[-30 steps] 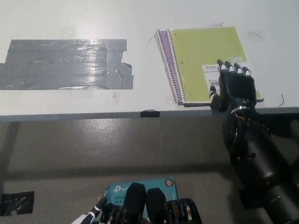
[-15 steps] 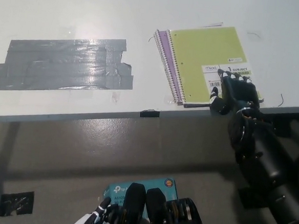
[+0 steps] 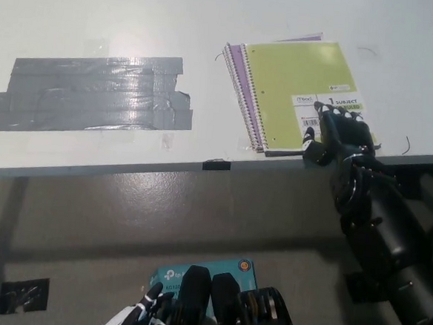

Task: The robot uses its right hand to align two notebooks stacked together until they are fully overlapped

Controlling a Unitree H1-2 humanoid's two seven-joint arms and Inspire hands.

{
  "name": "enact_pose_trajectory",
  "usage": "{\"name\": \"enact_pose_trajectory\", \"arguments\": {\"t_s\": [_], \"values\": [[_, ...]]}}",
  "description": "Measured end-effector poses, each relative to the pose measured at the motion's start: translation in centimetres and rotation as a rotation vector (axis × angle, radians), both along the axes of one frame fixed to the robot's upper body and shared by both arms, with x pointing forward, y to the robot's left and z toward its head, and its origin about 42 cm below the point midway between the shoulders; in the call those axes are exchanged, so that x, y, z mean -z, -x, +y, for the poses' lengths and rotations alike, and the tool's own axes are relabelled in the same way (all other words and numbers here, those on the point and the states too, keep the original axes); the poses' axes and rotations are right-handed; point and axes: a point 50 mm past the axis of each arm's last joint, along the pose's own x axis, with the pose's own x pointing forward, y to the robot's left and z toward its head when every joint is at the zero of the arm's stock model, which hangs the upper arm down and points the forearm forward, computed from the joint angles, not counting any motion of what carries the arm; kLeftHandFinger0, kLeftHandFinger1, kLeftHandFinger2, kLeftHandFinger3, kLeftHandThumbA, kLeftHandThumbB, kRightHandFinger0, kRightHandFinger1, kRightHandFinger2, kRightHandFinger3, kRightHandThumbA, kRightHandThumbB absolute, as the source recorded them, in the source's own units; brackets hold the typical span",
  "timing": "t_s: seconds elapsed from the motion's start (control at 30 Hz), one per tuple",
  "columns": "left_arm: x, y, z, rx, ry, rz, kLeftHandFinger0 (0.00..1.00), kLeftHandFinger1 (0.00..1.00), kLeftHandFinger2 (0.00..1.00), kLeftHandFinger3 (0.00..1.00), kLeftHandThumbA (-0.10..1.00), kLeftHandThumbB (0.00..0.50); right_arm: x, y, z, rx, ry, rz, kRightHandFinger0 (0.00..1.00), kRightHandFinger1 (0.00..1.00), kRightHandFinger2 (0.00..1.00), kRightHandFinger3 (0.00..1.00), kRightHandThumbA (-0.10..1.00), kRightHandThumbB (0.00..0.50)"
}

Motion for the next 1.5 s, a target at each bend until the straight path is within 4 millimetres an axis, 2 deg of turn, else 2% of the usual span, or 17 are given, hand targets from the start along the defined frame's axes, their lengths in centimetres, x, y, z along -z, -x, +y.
{"name": "enact_pose_trajectory", "arguments": {"t_s": [0.1, 0.2, 0.3, 0.47, 0.67, 0.8, 1.03, 1.13, 1.2, 1.27, 1.37, 1.43, 1.5], "values": [[0.0, 0.0, -0.1, 0.003, 0.000, 0.000, 0.30, 0.32, 0.43, 0.95, 1.00, 0.500, -0.1, 0.0, 0.2, -0.014, 0.020, 0.000, 1.00, 1.00, 1.00, 1.00, 1.00, 0.424], [0.0, -0.1, -0.2, 0.008, -0.001, -0.002, 0.31, 0.32, 0.41, 0.95, 1.00, 0.500, -0.1, -0.2, 0.6, -0.033, 0.047, 0.002, 1.00, 1.00, 1.00, 1.00, 1.00, 0.457], [-0.1, -0.2, -0.4, 0.010, -0.001, -0.007, 0.32, 0.33, 0.42, 0.95, 1.00, 0.500, -0.1, -0.3, 1.0, -0.052, 0.068, 0.003, 1.00, 1.00, 1.00, 1.00, 1.00, 0.460], [-0.2, -0.3, -0.5, 0.015, -0.004, -0.012, 0.36, 0.36, 0.44, 0.96, 1.00, 0.500, -0.1, -0.3, 1.4, -0.068, 0.084, 0.004, 1.00, 1.00, 1.00, 1.00, 1.00, 0.426], [-0.3, -0.3, -0.6, 0.020, -0.007, -0.017, 0.33, 0.33, 0.43, 0.97, 1.00, 0.500, -0.2, -0.2, 1.8, -0.090, 0.104, 0.004, 1.00, 1.00, 1.00, 1.00, 1.00, 0.422], [-0.3, -0.3, -0.8, 0.026, -0.011, -0.018, 0.40, 0.37, 0.45, 0.98, 1.00, 0.500, -0.4, -0.4, 1.7, -0.101, 0.127, 0.005, 1.00, 1.00, 1.00, 1.00, 1.00, 0.439], [-0.4, -0.4, -0.9, 0.030, -0.011, -0.020, 0.32, 0.31, 0.42, 0.96, 1.00, 0.500, -0.9, -0.7, 0.4, -0.120, 0.159, 0.007, 1.00, 1.00, 1.00, 1.00, 1.00, 0.430], [-0.4, -0.4, -0.9, 0.032, -0.014, -0.021, 0.21, 0.21, 0.38, 0.93, 1.00, 0.500, -1.0, -0.8, -0.4, -0.119, 0.172, 0.011, 1.00, 1.00, 1.00, 1.00, 1.00, 0.424], [-0.4, -0.4, -0.9, 0.031, -0.014, -0.020, 0.15, 0.17, 0.37, 0.91, 1.00, 0.500, -1.0, -0.9, -0.7, -0.120, 0.183, 0.012, 1.00, 1.00, 1.00, 1.00, 1.00, 0.459], [-0.3, -0.3, -0.8, 0.025, -0.011, -0.018, 0.12, 0.15, 0.35, 0.90, 1.00, 0.500, -1.2, -0.9, -0.8, -0.123, 0.191, 0.016, 1.00, 1.00, 1.00, 1.00, 1.00, 0.447], [-0.3, -0.2, -0.6, 0.013, -0.004, -0.013, 0.07, 0.09, 0.31, 0.85, 1.00, 0.500, -1.8, -1.2, -0.5, -0.133, 0.207, 0.015, 1.00, 1.00, 1.00, 1.00, 1.00, 0.383], [-0.1, 0.0, -0.4, 0.004, -0.001, -0.007, 0.06, 0.08, 0.31, 0.84, 1.00, 0.500, -2.5, -1.4, -0.2, -0.142, 0.216, 0.014, 1.00, 1.00, 1.00, 1.00, 1.00, 0.372], [0.1, 0.2, -0.3, 0.000, 0.000, 0.000, 0.00, 0.02, 0.25, 0.78, 1.00, 0.500, -3.4, -1.7, 0.1, -0.148, 0.220, 0.004, 1.00, 1.00, 1.00, 1.00, 1.00, 0.425]]}}
